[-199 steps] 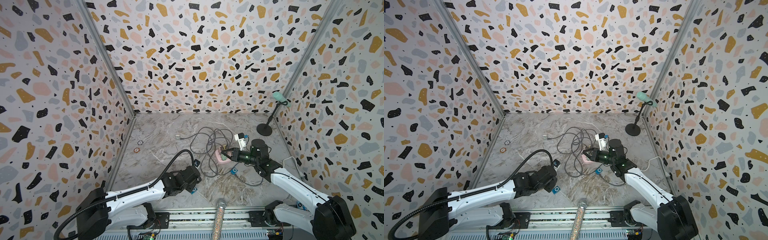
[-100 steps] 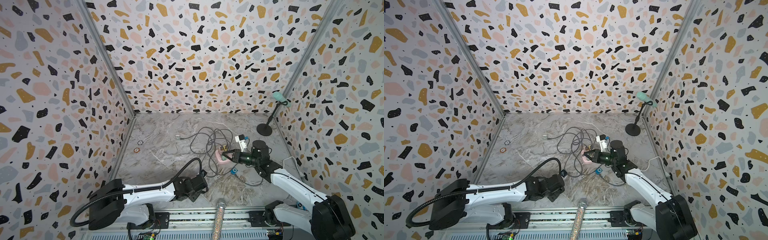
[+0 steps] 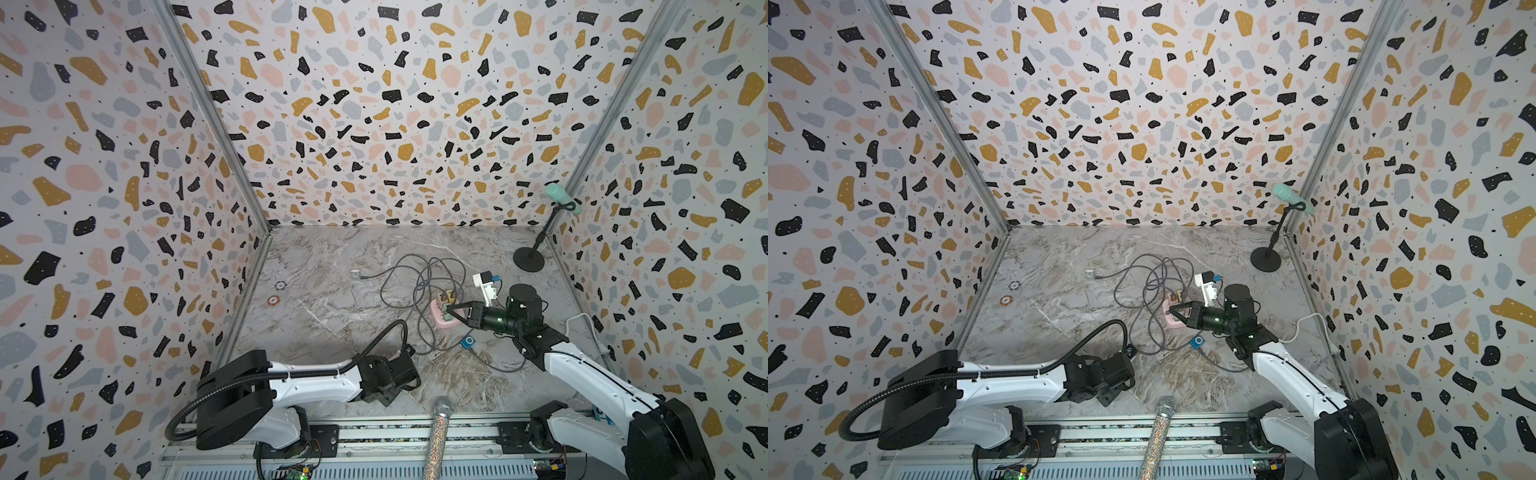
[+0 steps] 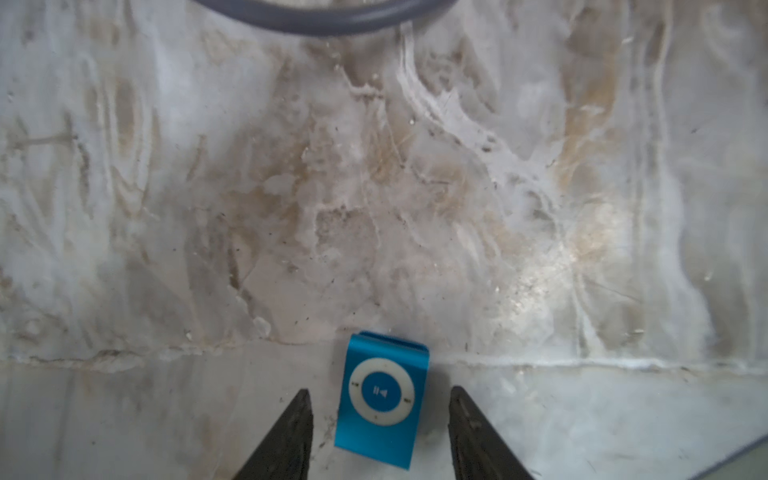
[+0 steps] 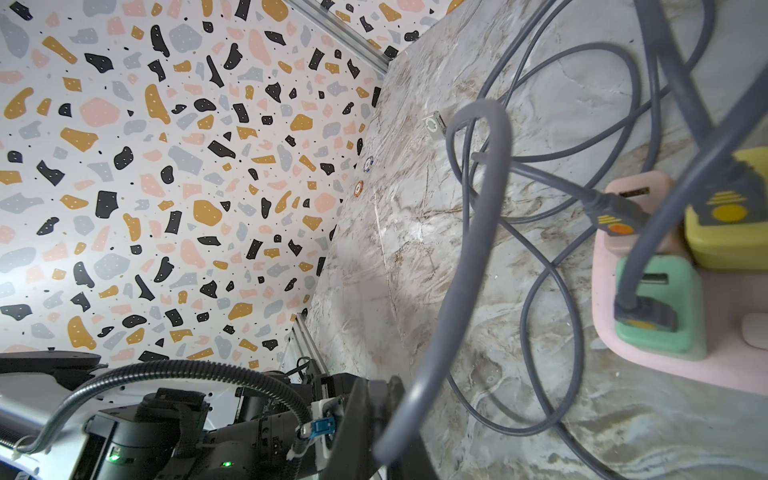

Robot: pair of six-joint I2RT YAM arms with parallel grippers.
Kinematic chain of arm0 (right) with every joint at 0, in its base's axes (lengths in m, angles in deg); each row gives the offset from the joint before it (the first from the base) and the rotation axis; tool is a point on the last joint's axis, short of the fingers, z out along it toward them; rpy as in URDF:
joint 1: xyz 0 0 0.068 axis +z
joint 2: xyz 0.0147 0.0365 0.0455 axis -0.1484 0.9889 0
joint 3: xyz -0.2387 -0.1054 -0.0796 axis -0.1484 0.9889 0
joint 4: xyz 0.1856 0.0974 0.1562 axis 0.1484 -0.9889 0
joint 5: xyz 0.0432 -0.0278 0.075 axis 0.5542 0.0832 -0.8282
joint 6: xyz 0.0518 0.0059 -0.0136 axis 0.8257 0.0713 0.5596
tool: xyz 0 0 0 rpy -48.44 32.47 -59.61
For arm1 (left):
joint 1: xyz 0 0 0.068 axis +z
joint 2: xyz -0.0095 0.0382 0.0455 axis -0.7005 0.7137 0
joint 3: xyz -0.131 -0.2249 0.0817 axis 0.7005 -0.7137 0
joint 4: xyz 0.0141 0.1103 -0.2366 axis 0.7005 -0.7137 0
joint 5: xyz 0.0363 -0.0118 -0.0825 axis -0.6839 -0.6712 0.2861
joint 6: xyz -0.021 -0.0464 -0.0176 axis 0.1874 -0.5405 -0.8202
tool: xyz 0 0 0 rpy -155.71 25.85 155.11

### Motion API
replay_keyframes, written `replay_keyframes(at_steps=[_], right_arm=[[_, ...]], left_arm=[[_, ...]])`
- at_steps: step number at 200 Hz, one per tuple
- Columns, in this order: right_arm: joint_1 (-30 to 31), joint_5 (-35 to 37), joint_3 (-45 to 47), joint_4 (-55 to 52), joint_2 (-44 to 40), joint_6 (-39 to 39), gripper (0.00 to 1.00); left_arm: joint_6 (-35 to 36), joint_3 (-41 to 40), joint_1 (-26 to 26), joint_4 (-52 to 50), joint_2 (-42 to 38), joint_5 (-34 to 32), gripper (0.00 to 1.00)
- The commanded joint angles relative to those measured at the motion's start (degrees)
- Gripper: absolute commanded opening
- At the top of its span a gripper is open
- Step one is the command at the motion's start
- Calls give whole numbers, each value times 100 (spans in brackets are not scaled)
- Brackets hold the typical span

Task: Charge mp3
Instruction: Pick up the MP3 player from the center of the board.

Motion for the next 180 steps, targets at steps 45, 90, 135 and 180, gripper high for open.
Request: replay_keyframes(at_steps=[45, 90, 135, 180], right_arm=[[-44, -122, 55, 198, -157, -3, 0], [-64, -146, 156, 216, -217, 6, 0], [-101, -215, 195, 216, -322, 24, 0], [-122, -228, 252, 220, -399, 15, 0]], left_arm=[[42, 87, -6, 27, 232, 23, 52], [-278, 10, 68, -128, 510, 557, 42], [-737, -68, 221, -120, 591, 827, 41], [-891, -134, 314, -272, 220, 936, 41]])
